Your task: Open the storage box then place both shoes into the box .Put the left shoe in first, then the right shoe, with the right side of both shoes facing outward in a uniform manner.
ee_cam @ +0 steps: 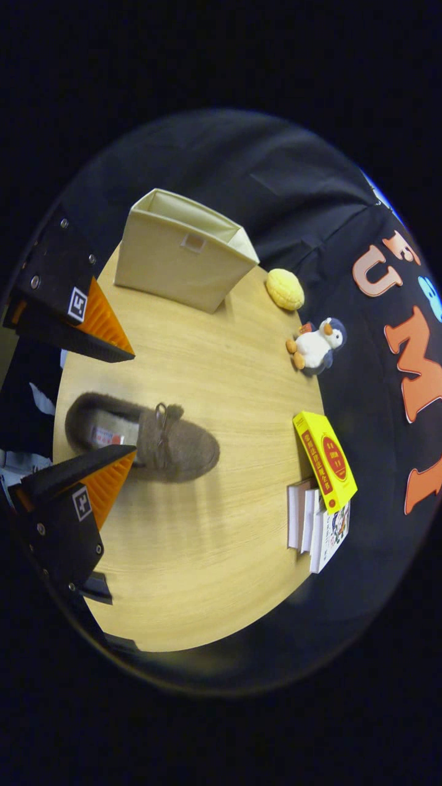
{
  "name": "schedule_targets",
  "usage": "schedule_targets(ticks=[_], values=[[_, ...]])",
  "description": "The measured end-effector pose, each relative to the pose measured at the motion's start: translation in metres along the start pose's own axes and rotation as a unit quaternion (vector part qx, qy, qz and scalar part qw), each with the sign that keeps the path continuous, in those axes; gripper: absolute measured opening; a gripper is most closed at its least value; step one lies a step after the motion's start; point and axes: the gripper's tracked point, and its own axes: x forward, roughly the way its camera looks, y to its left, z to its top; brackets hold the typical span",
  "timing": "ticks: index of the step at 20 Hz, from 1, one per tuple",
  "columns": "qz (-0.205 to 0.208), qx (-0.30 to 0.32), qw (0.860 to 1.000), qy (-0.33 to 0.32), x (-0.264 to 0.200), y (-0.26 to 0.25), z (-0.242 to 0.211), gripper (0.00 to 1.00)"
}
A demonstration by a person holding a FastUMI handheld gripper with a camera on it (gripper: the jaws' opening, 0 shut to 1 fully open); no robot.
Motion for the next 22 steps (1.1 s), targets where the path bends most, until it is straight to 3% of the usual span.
schedule_targets(ticks=[6,9,13,16,22], values=[[-0.059,-0.01,0.998,-0.011,0.047,-0.046,-0.013,0.6],[-0.084,0.024,0.996,-0.014,0.068,-0.057,-0.012,0.5],[-0.098,0.06,0.993,-0.02,0.082,-0.062,-0.008,0.29],[-0.112,0.095,0.989,-0.02,0.083,-0.066,-0.005,0.08],[-0.096,0.113,0.989,-0.029,0.049,-0.026,0.017,0.04]])
